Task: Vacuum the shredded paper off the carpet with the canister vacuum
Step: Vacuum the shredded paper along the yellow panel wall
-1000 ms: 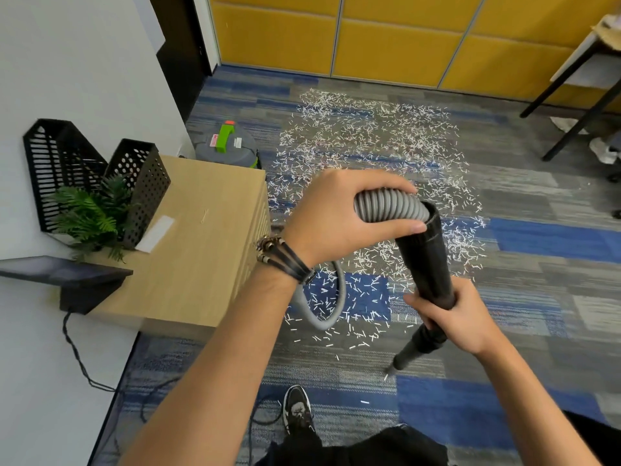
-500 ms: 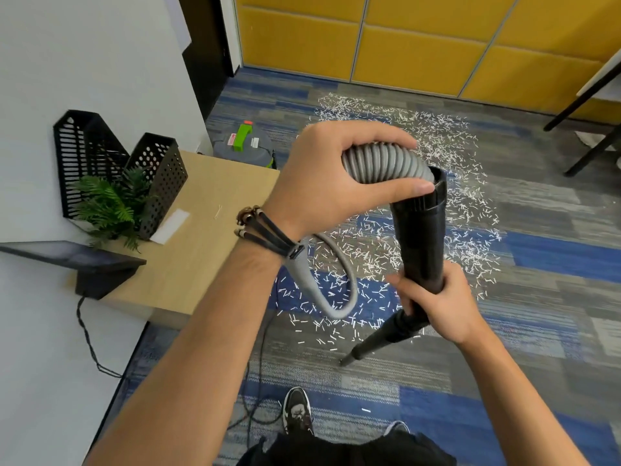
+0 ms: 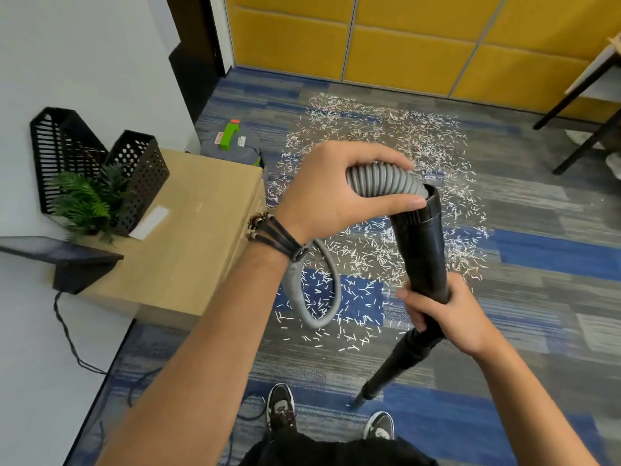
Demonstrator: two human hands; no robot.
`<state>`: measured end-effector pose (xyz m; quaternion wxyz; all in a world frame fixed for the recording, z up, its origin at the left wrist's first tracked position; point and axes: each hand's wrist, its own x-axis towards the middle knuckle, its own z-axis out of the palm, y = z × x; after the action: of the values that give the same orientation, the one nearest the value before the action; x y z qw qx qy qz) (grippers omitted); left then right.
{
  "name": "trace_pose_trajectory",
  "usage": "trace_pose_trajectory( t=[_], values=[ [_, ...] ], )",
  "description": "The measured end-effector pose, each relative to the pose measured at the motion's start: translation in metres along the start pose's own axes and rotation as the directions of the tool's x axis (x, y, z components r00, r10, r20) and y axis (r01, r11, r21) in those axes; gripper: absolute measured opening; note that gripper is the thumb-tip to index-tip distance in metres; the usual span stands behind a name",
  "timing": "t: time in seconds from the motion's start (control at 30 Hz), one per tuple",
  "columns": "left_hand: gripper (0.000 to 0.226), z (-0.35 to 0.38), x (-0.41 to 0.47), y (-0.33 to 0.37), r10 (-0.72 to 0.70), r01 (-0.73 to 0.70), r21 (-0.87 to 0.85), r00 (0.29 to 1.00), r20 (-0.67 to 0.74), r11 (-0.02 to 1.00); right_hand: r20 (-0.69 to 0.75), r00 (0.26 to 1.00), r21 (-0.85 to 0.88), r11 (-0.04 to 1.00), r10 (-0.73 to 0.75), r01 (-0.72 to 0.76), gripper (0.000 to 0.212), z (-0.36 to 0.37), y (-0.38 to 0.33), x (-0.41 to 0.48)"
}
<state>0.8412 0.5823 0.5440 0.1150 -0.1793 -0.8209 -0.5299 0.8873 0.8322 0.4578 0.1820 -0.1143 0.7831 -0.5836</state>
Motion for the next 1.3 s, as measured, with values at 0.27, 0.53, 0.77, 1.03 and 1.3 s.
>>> trace_pose_trajectory(
  t=[0.27, 0.53, 0.77, 1.03, 1.3],
  values=[
    [0.039, 0.008, 0.006, 0.026, 0.029, -0.03, -0.031, 0.999, -0.04, 0.999, -0.086, 0.992, 0.045, 0.995, -0.087, 0.092, 0.05, -0.002, 0.003, -0.002],
    [0.043, -0.006, 0.019, 0.053, 0.183, -0.182, 0.098, 0.983, -0.005, 0.978, -0.192, 0.968, 0.183, 0.963, -0.164, 0.199, 0.042, 0.033, 0.003, 0.025],
    [0.046, -0.015, 0.01, 0.032, 0.138, -0.151, 0.138, 0.985, 0.1, 0.979, -0.19, 0.972, 0.213, 0.961, -0.136, 0.176, 0.037, 0.064, 0.023, 0.028],
    [0.045, -0.037, 0.011, 0.028, 0.183, -0.191, 0.13, 0.98, 0.075, 0.973, -0.22, 0.964, 0.23, 0.952, -0.15, 0.2, 0.03, 0.072, 0.008, 0.027],
    [0.047, -0.044, 0.013, 0.016, 0.183, -0.207, 0.17, 0.972, 0.144, 0.963, -0.316, 0.937, 0.229, 0.947, -0.145, 0.224, 0.019, 0.102, 0.023, 0.06]
  ],
)
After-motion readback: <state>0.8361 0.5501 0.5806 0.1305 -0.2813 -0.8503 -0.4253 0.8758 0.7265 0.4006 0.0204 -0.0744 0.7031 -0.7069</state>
